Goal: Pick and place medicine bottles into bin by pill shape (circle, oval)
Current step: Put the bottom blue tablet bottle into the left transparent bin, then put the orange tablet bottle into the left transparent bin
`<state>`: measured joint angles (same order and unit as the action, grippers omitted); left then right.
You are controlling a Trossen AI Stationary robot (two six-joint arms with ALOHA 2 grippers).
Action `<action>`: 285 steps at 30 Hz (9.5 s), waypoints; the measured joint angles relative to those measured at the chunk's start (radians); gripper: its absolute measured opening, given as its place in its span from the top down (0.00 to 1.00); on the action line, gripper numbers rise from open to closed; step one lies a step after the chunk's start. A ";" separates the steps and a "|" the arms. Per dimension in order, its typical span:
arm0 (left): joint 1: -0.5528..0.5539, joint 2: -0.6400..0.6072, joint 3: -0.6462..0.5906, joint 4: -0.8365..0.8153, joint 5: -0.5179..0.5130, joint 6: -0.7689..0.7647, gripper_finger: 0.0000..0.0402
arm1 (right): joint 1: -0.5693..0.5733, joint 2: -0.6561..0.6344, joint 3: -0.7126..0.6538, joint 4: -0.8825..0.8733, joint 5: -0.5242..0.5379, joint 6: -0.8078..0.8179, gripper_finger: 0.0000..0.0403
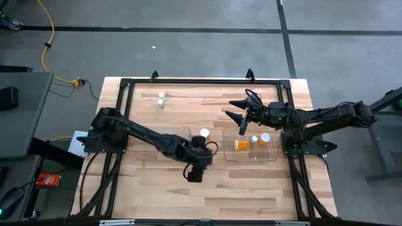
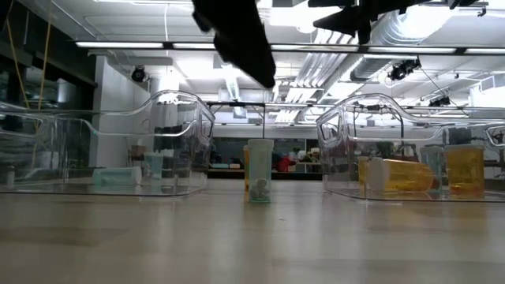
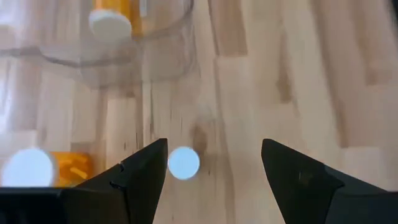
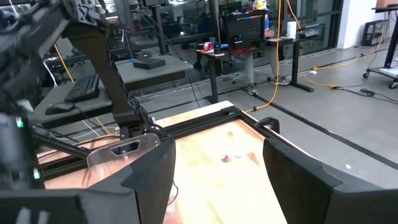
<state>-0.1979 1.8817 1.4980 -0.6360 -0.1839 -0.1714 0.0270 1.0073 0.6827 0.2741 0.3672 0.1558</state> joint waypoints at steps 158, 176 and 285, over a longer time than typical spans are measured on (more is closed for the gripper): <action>0.216 -0.605 -0.801 0.184 0.140 0.098 0.74 | 0.000 0.001 0.000 0.012 -0.291 0.000 0.41; 0.218 -0.507 -0.802 0.216 0.127 0.116 0.71 | 0.000 0.001 0.000 0.007 -0.291 0.000 0.41; 0.286 -0.989 -0.659 0.655 0.040 0.096 0.27 | -0.639 0.586 0.268 -0.916 -0.104 0.655 0.41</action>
<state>0.0883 0.8925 0.8394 0.0189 -0.1436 -0.0753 -0.6121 1.5932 0.9508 -0.6418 0.2631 0.8112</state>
